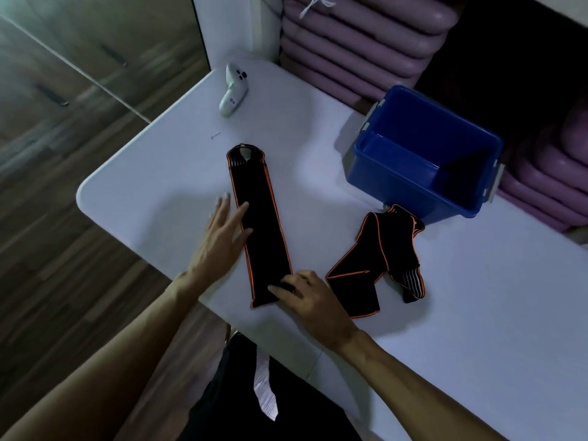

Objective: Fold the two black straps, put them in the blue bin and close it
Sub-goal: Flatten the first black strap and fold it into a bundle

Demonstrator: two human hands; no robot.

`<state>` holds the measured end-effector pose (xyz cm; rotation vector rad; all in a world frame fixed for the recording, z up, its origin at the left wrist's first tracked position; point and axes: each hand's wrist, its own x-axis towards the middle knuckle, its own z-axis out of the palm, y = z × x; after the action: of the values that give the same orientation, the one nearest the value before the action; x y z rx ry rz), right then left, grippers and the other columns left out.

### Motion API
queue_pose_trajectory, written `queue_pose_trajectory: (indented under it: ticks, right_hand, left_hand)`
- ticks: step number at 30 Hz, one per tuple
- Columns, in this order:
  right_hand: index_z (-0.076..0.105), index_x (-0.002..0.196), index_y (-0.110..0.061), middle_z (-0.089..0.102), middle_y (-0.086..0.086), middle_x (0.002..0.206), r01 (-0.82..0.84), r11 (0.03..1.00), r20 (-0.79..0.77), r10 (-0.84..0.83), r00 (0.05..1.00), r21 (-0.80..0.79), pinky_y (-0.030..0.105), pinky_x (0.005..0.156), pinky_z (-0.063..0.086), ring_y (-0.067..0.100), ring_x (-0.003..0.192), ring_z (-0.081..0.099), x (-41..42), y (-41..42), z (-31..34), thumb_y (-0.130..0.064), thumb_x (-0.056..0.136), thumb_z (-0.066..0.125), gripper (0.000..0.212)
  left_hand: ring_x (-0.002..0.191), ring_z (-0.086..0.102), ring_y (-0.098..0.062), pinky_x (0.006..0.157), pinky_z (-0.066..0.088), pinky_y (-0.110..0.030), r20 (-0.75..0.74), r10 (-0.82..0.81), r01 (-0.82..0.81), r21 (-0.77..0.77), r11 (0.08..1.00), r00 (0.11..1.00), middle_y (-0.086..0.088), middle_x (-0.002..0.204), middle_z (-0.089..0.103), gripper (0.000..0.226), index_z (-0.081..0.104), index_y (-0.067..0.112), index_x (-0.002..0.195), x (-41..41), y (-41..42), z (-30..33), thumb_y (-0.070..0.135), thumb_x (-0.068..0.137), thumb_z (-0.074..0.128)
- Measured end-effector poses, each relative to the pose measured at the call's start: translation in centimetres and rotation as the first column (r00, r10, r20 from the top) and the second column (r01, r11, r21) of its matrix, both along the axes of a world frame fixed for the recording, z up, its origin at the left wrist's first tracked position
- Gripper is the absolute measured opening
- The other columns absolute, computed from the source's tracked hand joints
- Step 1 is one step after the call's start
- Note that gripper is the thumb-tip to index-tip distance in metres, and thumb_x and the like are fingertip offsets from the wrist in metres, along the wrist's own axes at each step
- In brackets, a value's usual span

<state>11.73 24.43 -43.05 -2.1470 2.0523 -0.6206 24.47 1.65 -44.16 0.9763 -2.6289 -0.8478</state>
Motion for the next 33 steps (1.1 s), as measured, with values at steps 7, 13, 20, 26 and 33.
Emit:
queue_pose_trajectory:
  ticks: [7, 13, 20, 26, 33]
  right_hand:
    - [0.064, 0.126, -0.021, 0.065, 0.01, 0.117, 0.002, 1.0, 0.005, -0.002, 1.0, -0.011, 0.036, 0.071, 0.05, 0.03, 0.098, 0.054, 0.3, 0.6, -0.3, -0.004, 0.081, 0.072, 0.049]
    - [0.059, 0.13, -0.023, 0.06, 0.008, 0.122, 0.034, 0.998, 0.045, -0.036, 0.998, 0.044, 0.038, 0.073, 0.052, 0.03, 0.1, 0.053, 0.8, 0.5, -0.5, -0.009, 0.086, 0.07, 0.047]
    - [0.06, 0.126, -0.009, 0.058, 0.011, 0.118, 0.05, 0.996, 0.162, -0.06, 0.985, 0.067, 0.036, 0.076, 0.056, 0.03, 0.106, 0.051, 1.1, 0.3, 0.4, 0.001, 0.084, 0.07, 0.044]
    - [0.06, 0.124, -0.002, 0.057, 0.014, 0.116, 0.046, 0.994, 0.271, -0.073, 0.96, 0.104, 0.036, 0.091, 0.049, 0.027, 0.107, 0.054, 0.3, 0.2, 0.4, -0.009, 0.092, 0.064, 0.033]
    - [0.066, 0.123, -0.007, 0.066, 0.012, 0.113, 0.023, 0.999, 0.195, -0.03, 0.98, 0.04, 0.034, 0.086, 0.051, 0.027, 0.1, 0.056, -0.7, 0.0, 0.7, -0.021, 0.096, 0.054, 0.033]
  left_hand:
    - [0.148, 0.003, -0.037, 0.119, 0.01, -0.049, 0.084, 0.108, -0.117, 0.108, 0.987, 0.991, -0.023, 0.159, 0.007, 0.062, 0.019, 0.01, 0.151, -4.3, -0.3, 0.2, 0.023, 0.098, 0.049]
    - [0.147, 0.008, -0.039, 0.119, 0.016, -0.051, 0.039, 0.067, -0.07, 0.071, 0.995, 0.997, -0.024, 0.158, 0.011, 0.061, 0.027, 0.006, 0.149, -4.2, -0.6, -0.2, 0.022, 0.096, 0.053]
    - [0.115, 0.05, -0.034, 0.096, 0.047, -0.045, -0.111, -0.012, -0.002, -0.125, 0.992, 0.994, -0.017, 0.132, 0.048, 0.034, 0.057, 0.008, 0.125, -2.2, 1.6, 3.0, 0.026, 0.096, 0.054]
    - [0.123, 0.051, -0.02, 0.098, 0.048, -0.037, 0.026, -0.358, 0.359, -0.06, 0.931, 0.933, -0.004, 0.133, 0.054, 0.043, 0.058, 0.019, 0.127, 5.4, 8.3, 4.1, 0.046, 0.093, 0.055]
    - [0.122, 0.057, -0.025, 0.097, 0.05, -0.037, 0.116, -0.386, 0.403, -0.212, 0.89, 0.915, -0.008, 0.128, 0.061, 0.046, 0.063, 0.015, 0.123, 5.9, 8.3, 3.4, 0.041, 0.1, 0.033]
